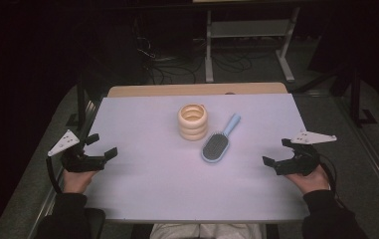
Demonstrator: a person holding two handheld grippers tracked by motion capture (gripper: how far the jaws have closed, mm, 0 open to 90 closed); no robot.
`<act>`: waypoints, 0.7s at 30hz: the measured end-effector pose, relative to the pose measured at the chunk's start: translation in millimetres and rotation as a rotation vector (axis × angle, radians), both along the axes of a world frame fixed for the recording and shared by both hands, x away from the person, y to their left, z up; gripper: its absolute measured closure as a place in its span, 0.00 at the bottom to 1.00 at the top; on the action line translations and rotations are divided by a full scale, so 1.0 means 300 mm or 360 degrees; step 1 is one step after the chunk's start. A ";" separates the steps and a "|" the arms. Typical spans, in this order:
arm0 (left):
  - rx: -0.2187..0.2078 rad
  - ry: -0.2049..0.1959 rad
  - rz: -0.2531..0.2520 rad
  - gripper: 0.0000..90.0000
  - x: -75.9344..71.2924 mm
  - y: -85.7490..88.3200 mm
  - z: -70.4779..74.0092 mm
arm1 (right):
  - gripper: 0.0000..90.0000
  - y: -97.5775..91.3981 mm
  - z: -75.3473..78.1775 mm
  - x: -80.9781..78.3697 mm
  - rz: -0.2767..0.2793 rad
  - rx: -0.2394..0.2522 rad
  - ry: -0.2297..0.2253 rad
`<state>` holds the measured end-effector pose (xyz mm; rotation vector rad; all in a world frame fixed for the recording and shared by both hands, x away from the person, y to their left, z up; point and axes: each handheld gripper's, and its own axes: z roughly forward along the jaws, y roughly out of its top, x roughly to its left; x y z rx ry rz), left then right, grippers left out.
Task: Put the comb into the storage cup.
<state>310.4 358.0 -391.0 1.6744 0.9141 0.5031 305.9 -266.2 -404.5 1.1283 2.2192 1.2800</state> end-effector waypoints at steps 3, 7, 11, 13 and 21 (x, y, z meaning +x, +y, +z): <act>0.0001 0.0004 -0.0007 0.00 0.000 0.001 -0.001 | 0.00 0.000 0.002 -0.001 0.0004 0.0006 -0.0005; 0.0000 0.0006 -0.0015 0.00 -0.001 -0.002 -0.002 | 0.00 0.000 0.009 -0.005 0.0007 0.0011 -0.0020; -0.0001 0.0008 -0.0018 0.00 -0.002 -0.004 -0.003 | 0.00 0.003 0.011 -0.004 0.0020 0.0000 -0.0025; -0.0004 0.0014 -0.0025 0.00 -0.002 -0.004 -0.004 | 0.00 0.004 0.012 -0.004 0.0020 0.0000 -0.0023; 0.0004 0.0009 -0.0037 0.00 -0.004 -0.006 -0.004 | 0.00 0.008 0.020 -0.008 0.0022 -0.0009 -0.0045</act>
